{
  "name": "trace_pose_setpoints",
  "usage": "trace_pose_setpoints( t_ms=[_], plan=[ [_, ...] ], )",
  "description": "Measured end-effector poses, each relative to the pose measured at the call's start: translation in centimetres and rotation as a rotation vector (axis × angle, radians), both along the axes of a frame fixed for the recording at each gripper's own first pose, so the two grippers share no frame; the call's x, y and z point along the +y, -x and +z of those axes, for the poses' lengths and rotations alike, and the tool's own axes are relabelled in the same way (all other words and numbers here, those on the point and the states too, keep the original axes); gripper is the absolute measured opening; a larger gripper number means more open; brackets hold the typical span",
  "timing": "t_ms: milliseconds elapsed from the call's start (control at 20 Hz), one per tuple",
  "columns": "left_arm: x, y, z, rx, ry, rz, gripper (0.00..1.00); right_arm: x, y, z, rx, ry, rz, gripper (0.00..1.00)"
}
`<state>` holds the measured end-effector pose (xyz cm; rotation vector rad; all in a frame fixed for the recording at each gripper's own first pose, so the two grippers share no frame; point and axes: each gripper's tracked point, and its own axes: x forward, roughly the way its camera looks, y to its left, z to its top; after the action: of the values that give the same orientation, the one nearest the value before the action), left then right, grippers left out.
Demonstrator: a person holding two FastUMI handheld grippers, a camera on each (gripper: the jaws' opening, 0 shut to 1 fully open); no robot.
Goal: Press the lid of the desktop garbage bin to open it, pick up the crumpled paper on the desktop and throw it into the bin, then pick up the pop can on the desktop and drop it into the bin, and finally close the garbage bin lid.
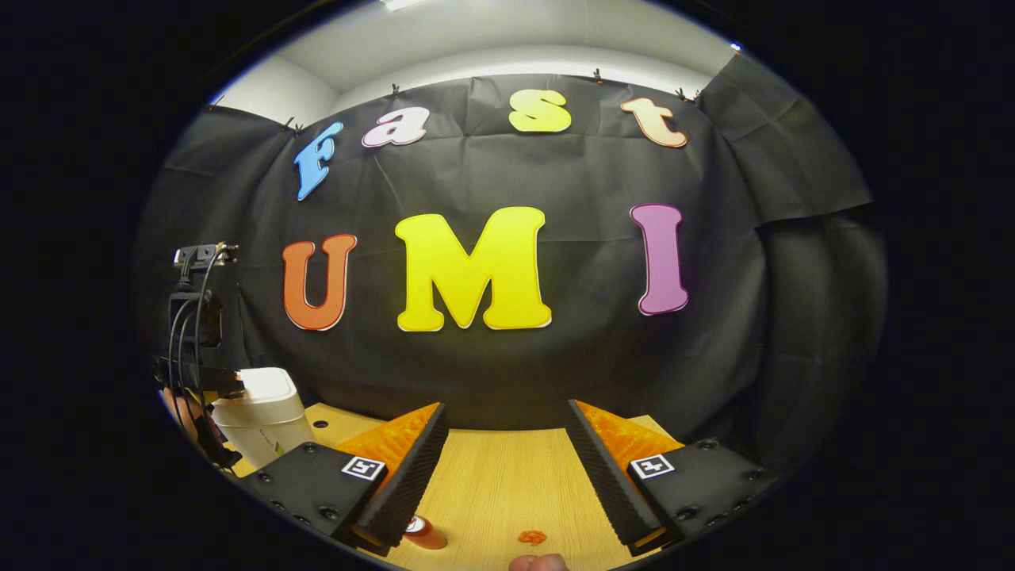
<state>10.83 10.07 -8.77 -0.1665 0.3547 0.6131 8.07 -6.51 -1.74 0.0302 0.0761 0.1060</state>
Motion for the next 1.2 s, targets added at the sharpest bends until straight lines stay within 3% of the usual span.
trace_pose_setpoints(
  t_ms=[250, 400, 650, 800, 850, 1000, 1050, 1200],
  plan=[
    [-0.2, 0.3, -0.9, 0.045, 0.009, 0.019, 0.03, 0.3, -0.7, -1.8, 0.058, -0.02, 0.029, 0.96],
    [-0.2, 0.2, -1.1, 0.014, 0.053, 0.014, 0.04, 0.7, -0.4, -0.8, 0.031, -0.033, 0.023, 0.96],
    [-0.4, -0.6, 1.2, -0.001, -0.042, -0.052, 0.04, 1.1, -0.4, -0.2, 0.012, -0.043, -0.005, 0.96],
    [0.0, -0.3, 3.9, -0.051, -0.1, -0.079, 0.24, 1.7, 0.0, 0.4, -0.002, -0.043, -0.011, 0.96],
    [0.1, -0.2, 5.1, -0.077, -0.13, -0.096, 0.42, 1.9, 0.2, 0.8, -0.012, -0.044, -0.014, 0.96],
    [0.3, -0.2, 7.3, -0.132, -0.182, -0.143, 0.47, 2.3, 0.7, 1.6, -0.031, -0.039, -0.017, 0.96],
    [0.2, -0.1, 7.9, -0.15, -0.191, -0.154, 0.55, 2.4, 0.9, 2.0, -0.04, -0.038, -0.02, 0.96],
    [-0.4, 0.5, 9.7, -0.186, -0.217, -0.198, 0.58, 2.5, 1.5, 2.6, -0.057, -0.035, -0.031, 0.96]
  ],
)
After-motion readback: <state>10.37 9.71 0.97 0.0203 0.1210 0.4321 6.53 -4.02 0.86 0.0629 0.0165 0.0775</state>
